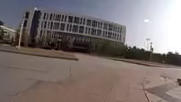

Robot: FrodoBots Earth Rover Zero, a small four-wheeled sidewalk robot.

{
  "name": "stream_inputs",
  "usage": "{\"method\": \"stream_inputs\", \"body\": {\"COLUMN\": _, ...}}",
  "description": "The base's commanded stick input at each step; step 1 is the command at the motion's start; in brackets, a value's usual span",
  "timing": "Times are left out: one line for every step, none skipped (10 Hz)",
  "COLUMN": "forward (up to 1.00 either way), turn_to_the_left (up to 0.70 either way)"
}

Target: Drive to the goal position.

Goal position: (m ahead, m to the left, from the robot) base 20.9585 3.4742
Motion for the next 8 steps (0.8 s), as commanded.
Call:
{"method": "stream_inputs", "body": {"forward": 0.7, "turn_to_the_left": 0.0}}
{"method": "stream_inputs", "body": {"forward": 0.7, "turn_to_the_left": 0.0}}
{"method": "stream_inputs", "body": {"forward": 0.7, "turn_to_the_left": 0.0}}
{"method": "stream_inputs", "body": {"forward": 0.7, "turn_to_the_left": 0.0}}
{"method": "stream_inputs", "body": {"forward": 0.7, "turn_to_the_left": 0.0}}
{"method": "stream_inputs", "body": {"forward": 0.7, "turn_to_the_left": 0.0}}
{"method": "stream_inputs", "body": {"forward": 0.7, "turn_to_the_left": 0.0}}
{"method": "stream_inputs", "body": {"forward": 0.7, "turn_to_the_left": 0.0}}
